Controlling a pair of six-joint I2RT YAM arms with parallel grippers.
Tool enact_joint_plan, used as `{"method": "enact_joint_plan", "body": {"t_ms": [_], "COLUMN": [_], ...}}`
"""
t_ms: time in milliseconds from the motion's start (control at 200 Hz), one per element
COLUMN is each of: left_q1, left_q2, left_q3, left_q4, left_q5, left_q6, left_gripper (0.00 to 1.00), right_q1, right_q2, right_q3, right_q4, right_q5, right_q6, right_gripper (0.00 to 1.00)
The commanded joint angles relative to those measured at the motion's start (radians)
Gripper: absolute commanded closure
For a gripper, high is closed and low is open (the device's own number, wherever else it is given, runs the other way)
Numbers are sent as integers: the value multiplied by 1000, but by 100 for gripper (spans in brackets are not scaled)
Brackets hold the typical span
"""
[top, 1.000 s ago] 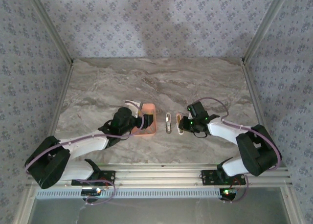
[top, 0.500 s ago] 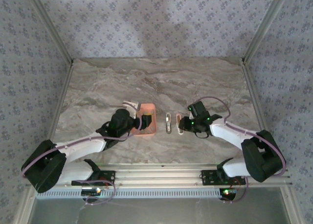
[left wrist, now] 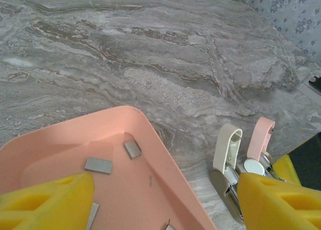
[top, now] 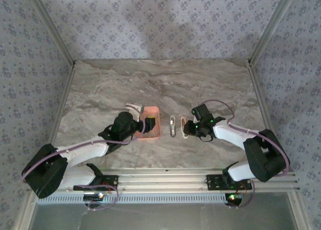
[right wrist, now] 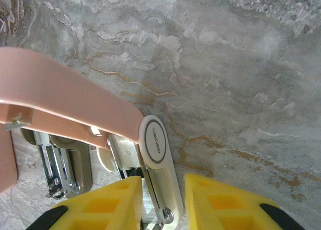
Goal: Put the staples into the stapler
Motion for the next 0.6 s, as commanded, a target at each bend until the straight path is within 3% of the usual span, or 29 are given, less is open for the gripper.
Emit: {"method": "enact_joint_plan", "body": {"t_ms": [0, 595], "left_q1": [-8, -7], "left_q2": [-5, 3], "left_q3": [-9, 1], "left_q4": [2, 2], "left_q5": [-12, -9], "left_q6": [11, 13], "left_gripper": [25, 25], "right_q1": [3, 12], "right_q2": [9, -27], "right_q3": [-18, -14], "right_q4": [-14, -74], "right_q5": [-4, 11], "right_q6": [-18, -24], "right_gripper": [73, 75]}}
